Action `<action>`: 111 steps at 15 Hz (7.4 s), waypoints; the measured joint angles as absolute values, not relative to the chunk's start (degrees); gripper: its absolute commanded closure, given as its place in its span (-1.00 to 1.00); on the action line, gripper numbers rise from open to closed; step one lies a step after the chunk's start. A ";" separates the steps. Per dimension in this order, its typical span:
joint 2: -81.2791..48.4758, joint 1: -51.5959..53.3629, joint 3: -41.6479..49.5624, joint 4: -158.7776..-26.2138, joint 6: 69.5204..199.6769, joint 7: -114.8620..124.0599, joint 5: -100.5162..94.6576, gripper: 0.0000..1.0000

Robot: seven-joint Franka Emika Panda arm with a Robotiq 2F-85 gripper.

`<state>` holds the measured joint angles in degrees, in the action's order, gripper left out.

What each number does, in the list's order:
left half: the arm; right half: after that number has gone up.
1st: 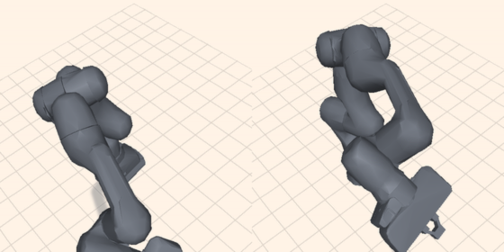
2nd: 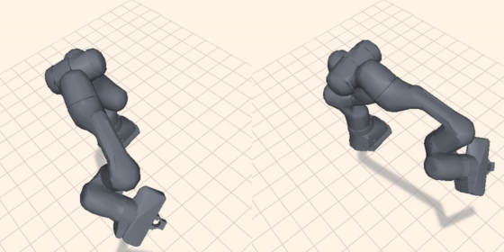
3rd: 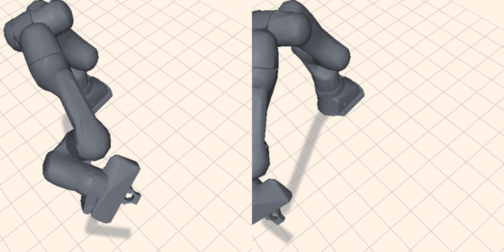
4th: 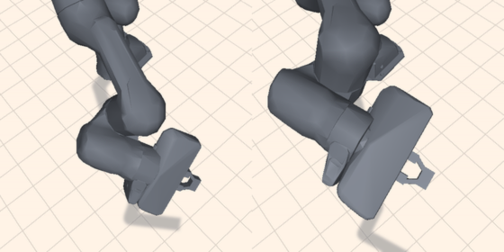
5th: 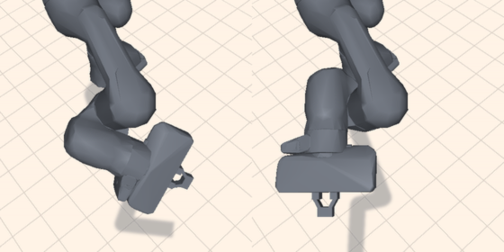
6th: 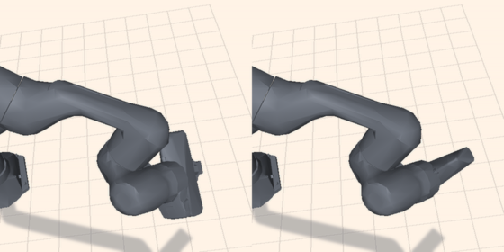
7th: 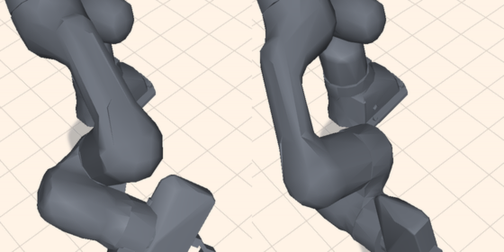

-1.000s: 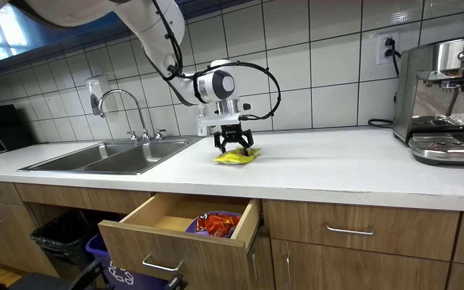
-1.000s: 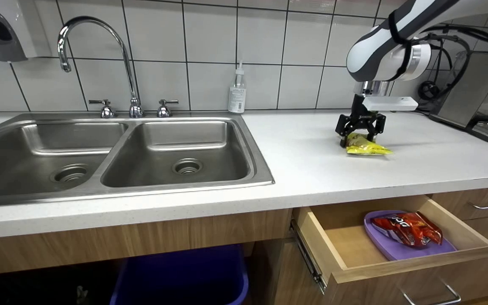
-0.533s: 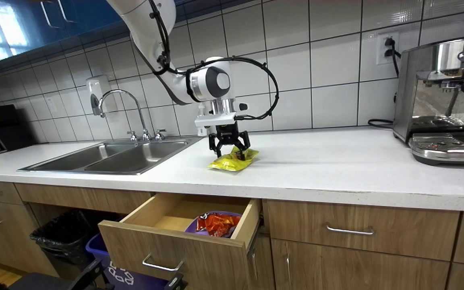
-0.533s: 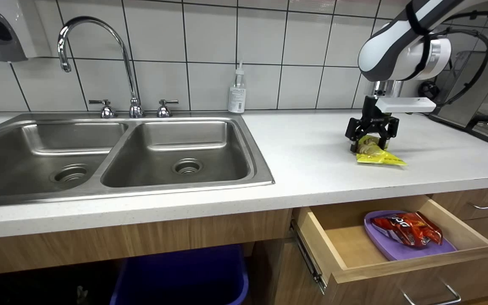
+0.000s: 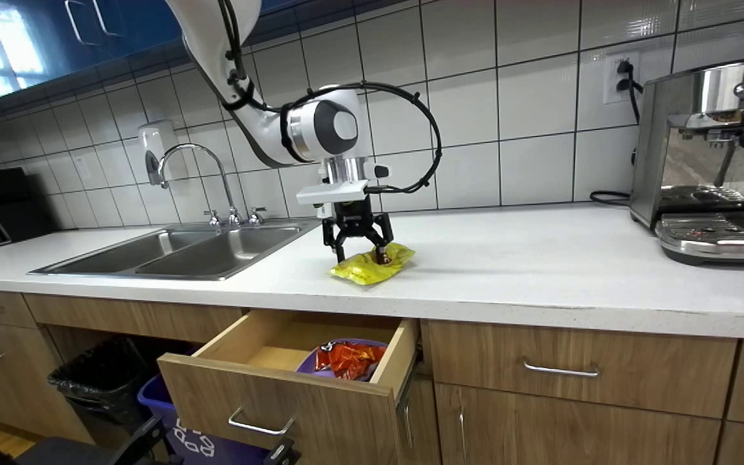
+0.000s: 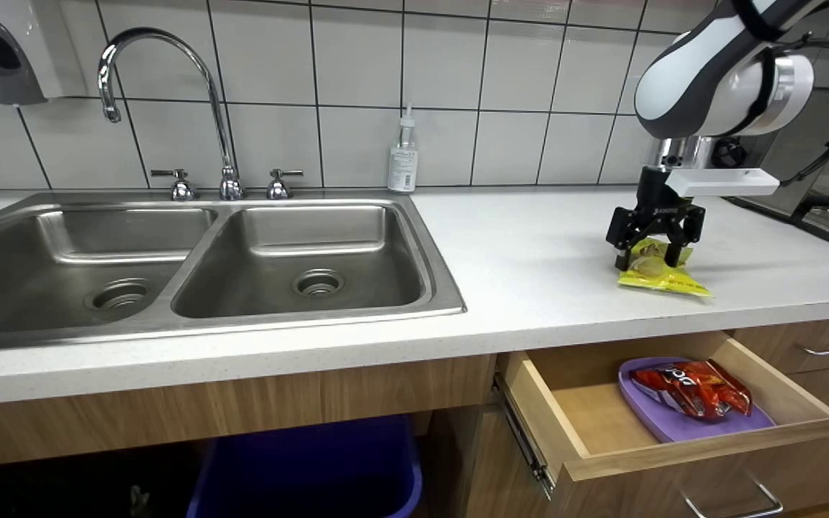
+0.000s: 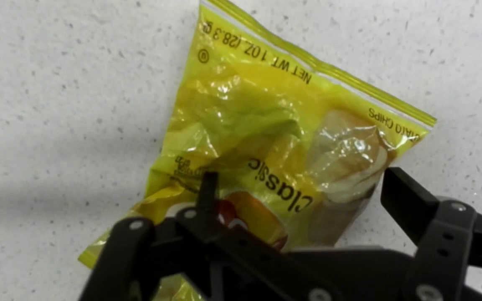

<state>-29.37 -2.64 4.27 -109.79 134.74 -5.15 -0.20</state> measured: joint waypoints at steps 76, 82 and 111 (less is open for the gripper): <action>1.60 2.30 0.92 -153.43 128.72 -3.21 -0.72 -1.00; 0.93 2.28 1.18 -154.15 128.65 -3.71 -1.28 -1.00; -14.80 1.81 2.24 -150.41 140.29 -3.14 -7.53 -1.00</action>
<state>-14.80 1.81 2.24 -150.41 140.29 -3.14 -7.53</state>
